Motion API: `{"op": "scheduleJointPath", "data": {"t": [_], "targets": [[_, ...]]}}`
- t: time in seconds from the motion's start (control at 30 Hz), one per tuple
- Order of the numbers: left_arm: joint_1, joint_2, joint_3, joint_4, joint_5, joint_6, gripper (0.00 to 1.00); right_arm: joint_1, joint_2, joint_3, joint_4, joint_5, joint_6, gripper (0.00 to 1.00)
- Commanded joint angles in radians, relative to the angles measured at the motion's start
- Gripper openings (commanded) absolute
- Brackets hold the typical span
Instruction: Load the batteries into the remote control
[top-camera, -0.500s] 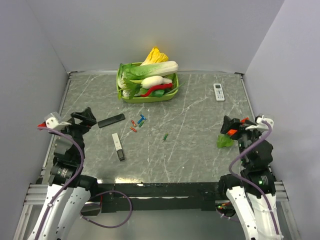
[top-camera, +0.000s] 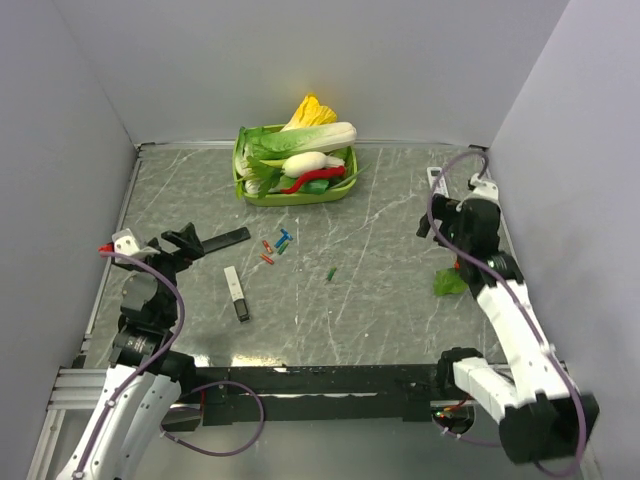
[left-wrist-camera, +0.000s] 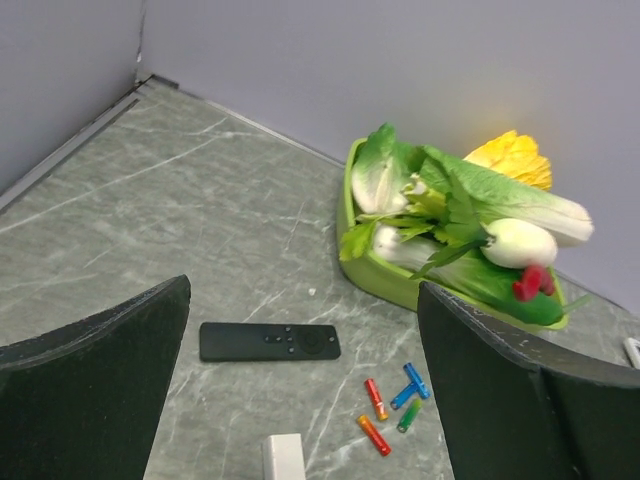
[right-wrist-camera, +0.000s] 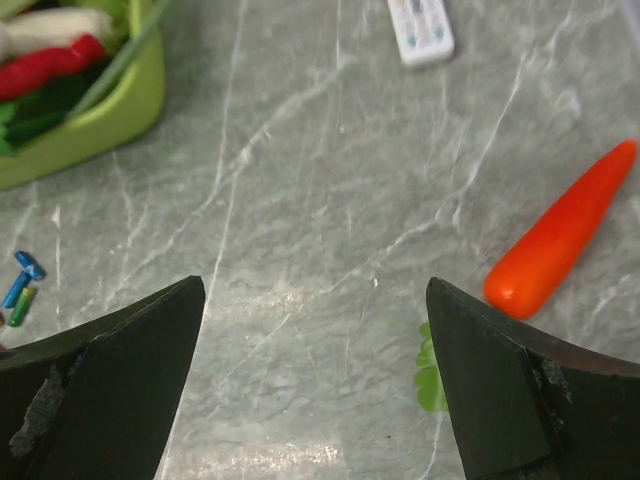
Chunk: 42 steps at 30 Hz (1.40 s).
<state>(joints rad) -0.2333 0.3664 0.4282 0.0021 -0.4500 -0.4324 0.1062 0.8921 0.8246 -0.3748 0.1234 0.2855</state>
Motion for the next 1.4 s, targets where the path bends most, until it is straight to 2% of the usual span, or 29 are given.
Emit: {"op": "scheduleJointPath", "data": {"t": [0.0, 0.13, 0.2, 0.33, 0.5, 0.8, 1.17, 1.37], "targets": [[-0.018, -0.032, -0.011, 0.096, 0.036, 0.034, 0.99, -0.085, 0.169, 0.108, -0.004, -0.099, 0.054, 1.0], [-0.031, -0.04, -0.014, 0.105, 0.033, 0.037, 0.99, -0.17, 0.38, 0.209, 0.005, -0.117, 0.028, 1.0], [-0.034, -0.043, -0.014, 0.104, 0.017, 0.035, 1.0, -0.186, 0.447, 0.238, 0.028, -0.117, -0.027, 1.0], [-0.035, -0.037, -0.016, 0.102, 0.019, 0.035, 0.99, -0.223, 0.679, 0.378, 0.042, -0.206, -0.138, 1.0], [-0.037, -0.014, -0.005, 0.081, 0.011, 0.035, 0.99, -0.258, 0.91, 0.545, -0.009, -0.248, -0.218, 0.99], [-0.038, 0.037, 0.0, 0.072, 0.008, 0.032, 0.99, -0.266, 1.18, 0.829, -0.11, -0.228, -0.305, 0.97], [-0.038, 0.071, 0.012, 0.044, 0.002, 0.027, 0.99, -0.266, 1.409, 1.12, -0.274, -0.235, -0.307, 0.92], [-0.038, 0.083, 0.015, 0.041, 0.0, 0.026, 0.99, -0.264, 1.47, 1.16, -0.296, -0.226, -0.287, 0.87]]}}
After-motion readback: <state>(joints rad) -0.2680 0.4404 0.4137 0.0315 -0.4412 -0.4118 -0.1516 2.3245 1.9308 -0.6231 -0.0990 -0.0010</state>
